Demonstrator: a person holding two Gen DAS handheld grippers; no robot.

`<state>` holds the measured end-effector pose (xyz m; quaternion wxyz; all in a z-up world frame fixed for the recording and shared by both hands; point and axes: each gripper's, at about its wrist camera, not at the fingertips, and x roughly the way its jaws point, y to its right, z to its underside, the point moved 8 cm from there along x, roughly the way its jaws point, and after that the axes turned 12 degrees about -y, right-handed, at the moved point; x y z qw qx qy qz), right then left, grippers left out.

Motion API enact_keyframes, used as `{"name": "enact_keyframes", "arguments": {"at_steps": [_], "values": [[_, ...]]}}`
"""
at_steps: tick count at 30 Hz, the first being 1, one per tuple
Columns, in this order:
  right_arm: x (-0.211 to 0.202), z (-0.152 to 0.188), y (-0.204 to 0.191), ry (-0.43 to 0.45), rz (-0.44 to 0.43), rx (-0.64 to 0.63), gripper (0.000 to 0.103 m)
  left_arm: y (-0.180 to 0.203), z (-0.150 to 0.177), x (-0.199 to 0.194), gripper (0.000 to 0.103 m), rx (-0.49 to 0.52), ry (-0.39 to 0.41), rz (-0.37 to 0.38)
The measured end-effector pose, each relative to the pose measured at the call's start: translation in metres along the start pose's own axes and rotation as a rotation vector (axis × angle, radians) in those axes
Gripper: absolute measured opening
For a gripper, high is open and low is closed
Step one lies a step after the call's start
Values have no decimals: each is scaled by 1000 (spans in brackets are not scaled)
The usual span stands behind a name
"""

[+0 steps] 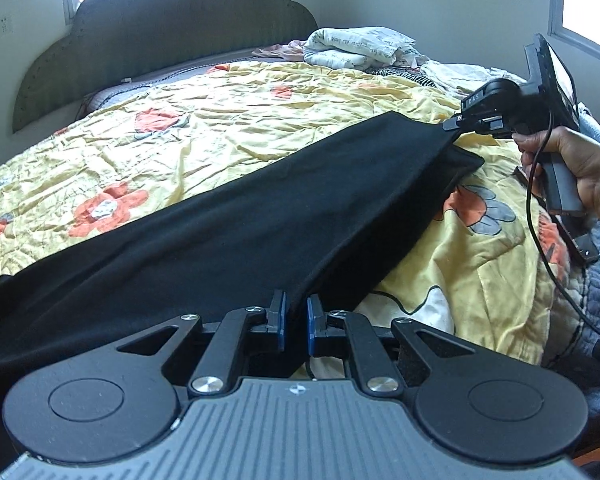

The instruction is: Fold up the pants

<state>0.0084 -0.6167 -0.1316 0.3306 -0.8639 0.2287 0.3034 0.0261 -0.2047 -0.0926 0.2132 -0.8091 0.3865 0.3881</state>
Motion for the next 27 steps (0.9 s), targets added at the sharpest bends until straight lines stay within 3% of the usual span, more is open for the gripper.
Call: {"name": "enact_keyframes", "arguments": {"at_steps": [14, 19, 21, 22, 23, 25, 27], "values": [[-14, 24, 16, -37, 52, -22, 5, -4, 9, -4, 10, -2, -30, 63], [-12, 22, 11, -45, 92, -86, 5, -6, 13, 1, 10, -4, -67, 86], [-10, 23, 10, -45, 119, -106, 10, -7, 12, 1, 12, -8, -70, 94], [-12, 23, 12, -43, 131, -100, 13, -6, 11, -1, 23, -5, -65, 100], [-15, 22, 15, -34, 138, -90, 20, -5, 10, -4, 23, -3, -65, 113], [-26, 20, 22, 1, 173, -59, 33, -1, 8, -9, 29, -2, -65, 154], [-44, 17, 27, 65, 175, -35, 36, 2, 3, -17, 36, -15, -51, 180]]}}
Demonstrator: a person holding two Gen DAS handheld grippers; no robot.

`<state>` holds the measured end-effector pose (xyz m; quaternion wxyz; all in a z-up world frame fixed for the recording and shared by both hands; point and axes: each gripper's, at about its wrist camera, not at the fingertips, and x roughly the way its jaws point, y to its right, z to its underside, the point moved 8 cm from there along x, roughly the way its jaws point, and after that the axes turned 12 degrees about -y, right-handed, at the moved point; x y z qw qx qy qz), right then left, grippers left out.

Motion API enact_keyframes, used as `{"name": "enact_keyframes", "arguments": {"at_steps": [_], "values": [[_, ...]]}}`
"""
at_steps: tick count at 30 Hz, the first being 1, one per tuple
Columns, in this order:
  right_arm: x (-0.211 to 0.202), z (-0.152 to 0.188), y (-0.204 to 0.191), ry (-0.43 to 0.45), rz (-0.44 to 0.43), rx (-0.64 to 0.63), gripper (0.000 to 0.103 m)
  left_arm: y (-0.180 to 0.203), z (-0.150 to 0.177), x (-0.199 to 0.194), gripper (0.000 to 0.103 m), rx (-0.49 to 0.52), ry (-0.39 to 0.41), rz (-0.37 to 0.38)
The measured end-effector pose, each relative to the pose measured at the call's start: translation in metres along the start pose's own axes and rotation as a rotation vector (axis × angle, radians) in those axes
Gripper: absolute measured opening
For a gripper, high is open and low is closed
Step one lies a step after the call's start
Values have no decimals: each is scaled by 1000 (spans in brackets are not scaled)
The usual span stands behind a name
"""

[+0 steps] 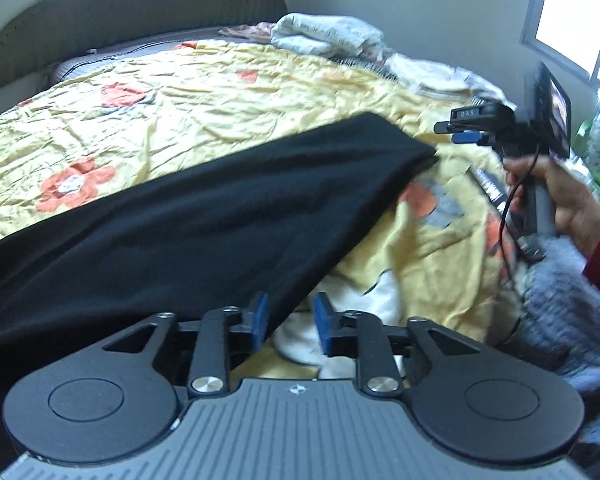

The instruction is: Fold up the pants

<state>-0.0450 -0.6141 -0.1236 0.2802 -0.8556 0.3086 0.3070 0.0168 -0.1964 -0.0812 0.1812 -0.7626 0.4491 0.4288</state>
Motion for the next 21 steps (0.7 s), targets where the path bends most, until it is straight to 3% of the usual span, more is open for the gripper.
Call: {"name": "enact_keyframes", "arguments": {"at_steps": [3, 6, 9, 12, 15, 18, 21], "values": [[-24, 0, -3, 37, -97, 44, 37, 1, -15, -9, 47, -37, 35, 11], [-27, 13, -15, -39, -238, 111, 39, -10, -31, -8, 58, -117, 74, -31], [-17, 34, -22, -133, -355, 221, 39, -30, -38, 7, 58, -200, 62, -122], [-7, 52, -23, -194, -395, 283, 41, -44, -34, 23, 57, -231, 16, -192], [-2, 61, -25, -218, -399, 294, 41, -44, -22, 36, 57, -213, -34, -185], [2, 60, -28, -209, -417, 303, 41, -35, -17, 37, 59, -167, -19, -211], [13, 49, -34, -184, -428, 315, 41, -26, -17, 34, 59, -155, -13, -173]]}}
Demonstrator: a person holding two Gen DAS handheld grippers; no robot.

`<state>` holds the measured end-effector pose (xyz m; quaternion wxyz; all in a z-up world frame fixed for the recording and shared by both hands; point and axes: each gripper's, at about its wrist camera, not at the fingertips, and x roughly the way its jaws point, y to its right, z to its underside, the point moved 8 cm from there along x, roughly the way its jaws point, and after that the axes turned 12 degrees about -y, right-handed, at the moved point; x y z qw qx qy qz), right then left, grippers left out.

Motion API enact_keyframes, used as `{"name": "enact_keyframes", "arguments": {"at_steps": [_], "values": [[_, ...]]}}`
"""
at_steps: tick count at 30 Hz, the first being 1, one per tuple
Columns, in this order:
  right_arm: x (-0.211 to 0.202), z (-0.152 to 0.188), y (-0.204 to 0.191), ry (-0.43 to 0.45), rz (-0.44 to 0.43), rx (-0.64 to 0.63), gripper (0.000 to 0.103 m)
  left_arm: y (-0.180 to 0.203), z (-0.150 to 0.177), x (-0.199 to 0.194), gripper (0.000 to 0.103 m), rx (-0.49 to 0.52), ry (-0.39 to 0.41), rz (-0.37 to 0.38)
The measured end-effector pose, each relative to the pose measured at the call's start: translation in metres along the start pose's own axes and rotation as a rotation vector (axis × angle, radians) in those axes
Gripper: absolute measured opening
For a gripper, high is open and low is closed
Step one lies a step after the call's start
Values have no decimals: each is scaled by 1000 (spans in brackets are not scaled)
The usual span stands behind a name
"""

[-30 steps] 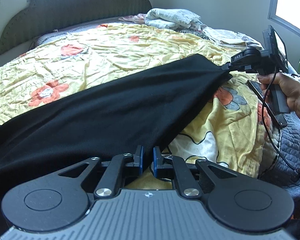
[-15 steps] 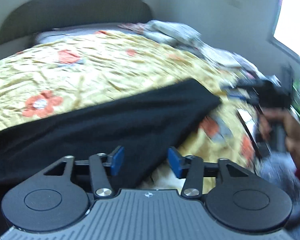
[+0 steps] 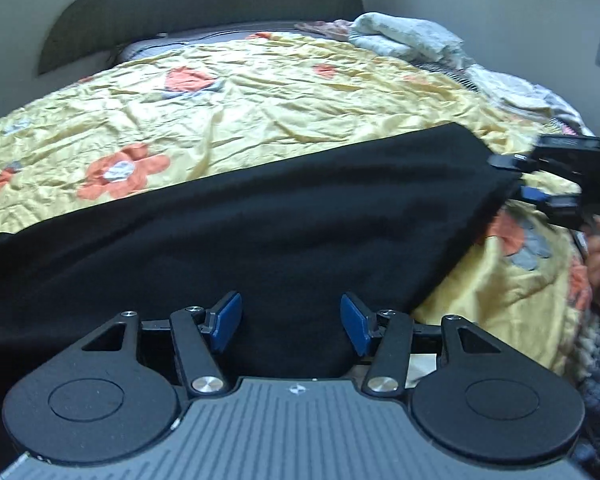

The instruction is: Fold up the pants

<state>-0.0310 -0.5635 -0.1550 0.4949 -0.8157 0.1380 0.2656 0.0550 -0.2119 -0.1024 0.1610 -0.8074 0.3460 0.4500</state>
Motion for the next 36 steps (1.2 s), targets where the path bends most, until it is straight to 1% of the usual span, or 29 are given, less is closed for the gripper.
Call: {"name": "enact_keyframes", "arguments": {"at_steps": [7, 12, 13, 15, 16, 17, 20, 22, 25, 28, 32, 36], "values": [[33, -29, -3, 70, -26, 20, 40, -6, -2, 0, 60, -44, -8, 24], [49, -46, -6, 98, -22, 2, 40, -9, -8, -1, 60, -83, -5, 42], [53, -49, -6, 101, -16, -6, 38, -8, -9, -1, 60, -85, -2, 42], [58, -55, -9, 98, -4, -20, 28, -8, -11, -2, 60, -87, 5, 39], [60, -56, -8, 92, 13, -35, 18, -8, -12, -2, 60, -87, 8, 37], [62, -57, -8, 90, 23, -43, 14, -8, -13, -3, 60, -88, 11, 36], [64, -58, -10, 87, 14, -48, 12, -13, -18, -2, 60, -111, 13, 41], [61, -58, -17, 98, 26, -93, 11, -19, -23, 1, 60, -149, 5, 60], [56, -54, -36, 117, 38, -208, 11, -29, -30, 5, 60, -240, -4, 124], [54, -43, -62, 124, 61, -355, 11, -36, -39, 9, 63, -336, -13, 222], [59, -21, -91, 98, 80, -534, 11, -35, -50, 17, 66, -439, -28, 361], [69, 3, -109, 74, 111, -675, 11, -26, -64, 29, 68, -509, -59, 482]]}}
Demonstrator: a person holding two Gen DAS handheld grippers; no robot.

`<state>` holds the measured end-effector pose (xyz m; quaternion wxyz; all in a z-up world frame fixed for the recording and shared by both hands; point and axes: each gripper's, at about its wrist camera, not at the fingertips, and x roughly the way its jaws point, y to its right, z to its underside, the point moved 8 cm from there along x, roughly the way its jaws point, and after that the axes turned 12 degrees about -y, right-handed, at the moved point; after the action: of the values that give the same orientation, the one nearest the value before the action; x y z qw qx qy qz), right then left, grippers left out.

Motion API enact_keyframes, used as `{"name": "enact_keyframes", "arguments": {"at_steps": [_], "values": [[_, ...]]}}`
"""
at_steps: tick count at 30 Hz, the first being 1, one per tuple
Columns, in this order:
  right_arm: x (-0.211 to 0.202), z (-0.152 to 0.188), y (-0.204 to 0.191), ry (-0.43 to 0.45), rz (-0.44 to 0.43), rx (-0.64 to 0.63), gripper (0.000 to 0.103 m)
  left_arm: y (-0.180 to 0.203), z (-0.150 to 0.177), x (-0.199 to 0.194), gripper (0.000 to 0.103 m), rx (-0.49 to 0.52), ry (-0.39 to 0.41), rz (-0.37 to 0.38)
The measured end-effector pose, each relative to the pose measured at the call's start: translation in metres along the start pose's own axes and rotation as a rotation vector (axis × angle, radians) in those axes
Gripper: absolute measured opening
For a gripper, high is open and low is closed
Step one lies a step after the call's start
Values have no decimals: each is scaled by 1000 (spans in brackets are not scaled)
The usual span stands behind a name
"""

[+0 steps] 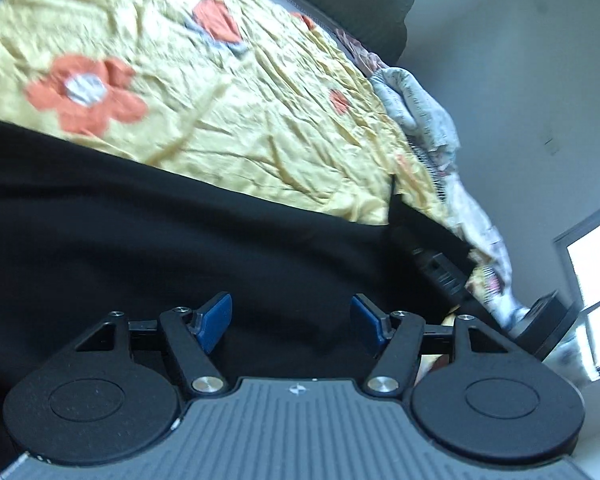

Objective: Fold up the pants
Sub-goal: 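Grasp the folded trouser edge with the left tool while the right tool grasps beside it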

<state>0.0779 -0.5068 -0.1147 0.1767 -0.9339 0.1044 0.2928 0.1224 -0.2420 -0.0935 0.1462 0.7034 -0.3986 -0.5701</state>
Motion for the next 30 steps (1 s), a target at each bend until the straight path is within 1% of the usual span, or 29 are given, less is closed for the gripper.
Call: {"name": "enact_keyframes", "arguments": {"at_steps": [4, 7, 10, 12, 14, 17, 18, 19, 21, 22, 23, 25, 27, 30], "values": [[3, 7, -17, -10, 40, -106, 11, 13, -12, 17, 68, -74, -27, 131], [-2, 9, -32, 2, 72, -209, 11, 23, -24, 29, 69, -133, -47, 227], [-13, 14, -54, 25, 90, -326, 11, 29, -37, 40, 70, -192, -59, 296], [-19, 19, -69, 38, 95, -398, 11, 32, -43, 47, 71, -220, -70, 325], [-24, 26, -83, 48, 94, -463, 11, 32, -47, 54, 71, -242, -79, 321], [-27, 36, -101, 50, 80, -537, 11, 29, -54, 63, 70, -250, -71, 299], [-27, 39, -106, 48, 82, -558, 11, 27, -56, 66, 65, -249, -71, 290], [-27, 42, -109, 45, 84, -575, 11, 26, -57, 68, 50, -244, -72, 280], [-27, 47, -115, 41, 85, -599, 11, 23, -56, 71, 32, -229, -89, 251], [-27, 49, -117, 37, 86, -608, 11, 21, -55, 72, 25, -220, -94, 233], [-26, 51, -118, 33, 88, -615, 11, 19, -54, 71, 23, -208, -89, 214], [-25, 54, -119, 27, 91, -621, 11, 16, -51, 69, 11, -171, -81, 170], [-25, 56, -119, 23, 91, -623, 11, 17, -48, 66, 8, -130, -66, 134], [-26, 59, -119, 20, 87, -624, 11, 22, -46, 61, 7, -53, -25, 73]]}}
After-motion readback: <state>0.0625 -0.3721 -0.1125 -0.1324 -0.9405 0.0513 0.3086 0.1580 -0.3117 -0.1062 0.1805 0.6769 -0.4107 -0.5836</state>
